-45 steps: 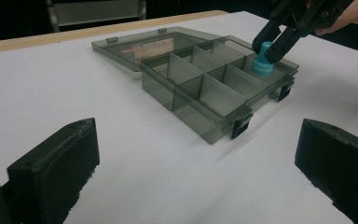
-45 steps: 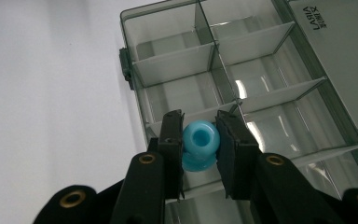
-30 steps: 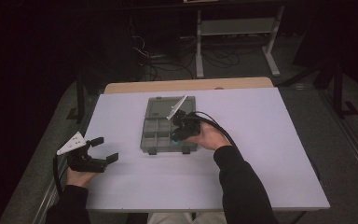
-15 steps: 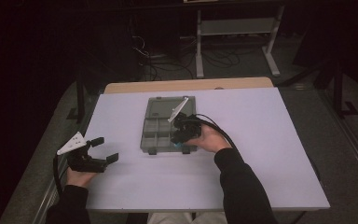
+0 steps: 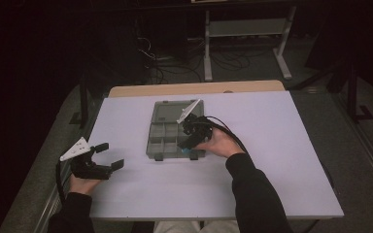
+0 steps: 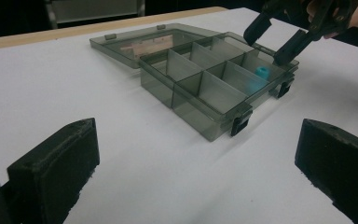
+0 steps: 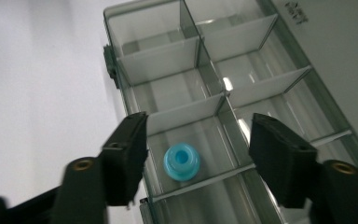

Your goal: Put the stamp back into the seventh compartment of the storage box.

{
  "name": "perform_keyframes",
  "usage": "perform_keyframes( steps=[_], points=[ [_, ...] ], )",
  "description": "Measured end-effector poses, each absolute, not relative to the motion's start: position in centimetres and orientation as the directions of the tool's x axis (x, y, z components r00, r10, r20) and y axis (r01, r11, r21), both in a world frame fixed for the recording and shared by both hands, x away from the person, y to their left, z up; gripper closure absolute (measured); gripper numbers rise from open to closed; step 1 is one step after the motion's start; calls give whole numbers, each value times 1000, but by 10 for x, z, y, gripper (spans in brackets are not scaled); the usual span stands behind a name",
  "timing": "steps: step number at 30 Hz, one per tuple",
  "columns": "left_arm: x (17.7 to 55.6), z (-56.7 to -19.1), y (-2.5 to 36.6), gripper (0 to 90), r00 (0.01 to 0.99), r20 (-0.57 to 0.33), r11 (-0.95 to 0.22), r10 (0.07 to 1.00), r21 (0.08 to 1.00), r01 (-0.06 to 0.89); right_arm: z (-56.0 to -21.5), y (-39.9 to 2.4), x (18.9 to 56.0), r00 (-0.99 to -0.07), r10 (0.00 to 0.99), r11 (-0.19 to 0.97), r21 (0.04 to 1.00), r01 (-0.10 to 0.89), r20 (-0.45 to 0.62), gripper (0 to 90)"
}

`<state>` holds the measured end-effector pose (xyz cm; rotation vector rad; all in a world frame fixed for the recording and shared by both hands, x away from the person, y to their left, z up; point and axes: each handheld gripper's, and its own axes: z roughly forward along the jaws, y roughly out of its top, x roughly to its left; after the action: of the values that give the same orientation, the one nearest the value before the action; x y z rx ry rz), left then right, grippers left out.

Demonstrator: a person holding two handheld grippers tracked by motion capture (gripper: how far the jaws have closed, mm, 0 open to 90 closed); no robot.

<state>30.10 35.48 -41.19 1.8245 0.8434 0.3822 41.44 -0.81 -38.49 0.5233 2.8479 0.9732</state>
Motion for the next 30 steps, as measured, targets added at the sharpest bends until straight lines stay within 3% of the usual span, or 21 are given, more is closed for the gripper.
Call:
perform_keyframes(
  steps=[6, 8, 9, 12, 30],
  points=[
    [301, -412, 354, 0, 702, -124, -211, 701, 904, 370, -380, -8, 412, -928, 372, 717, 633, 292, 8, 126],
    [301, -412, 354, 0, 702, -123, -212, 701, 905, 370, -378, -9, 411, -925, 380, 707, 641, 299, 12, 109],
    [301, -412, 355, 0, 702, -122, -212, 701, 905, 369, -376, -11, 411, -924, 383, 702, 647, 298, 10, 46],
    [301, -412, 354, 0, 702, -124, -211, 701, 905, 370, -372, -14, 410, -917, 398, 684, 663, 306, 12, 0],
    [301, -413, 353, 0, 705, -122, -218, 698, 902, 372, -356, -36, 406, -898, 440, 632, 708, 315, 7, 0]
  ],
)
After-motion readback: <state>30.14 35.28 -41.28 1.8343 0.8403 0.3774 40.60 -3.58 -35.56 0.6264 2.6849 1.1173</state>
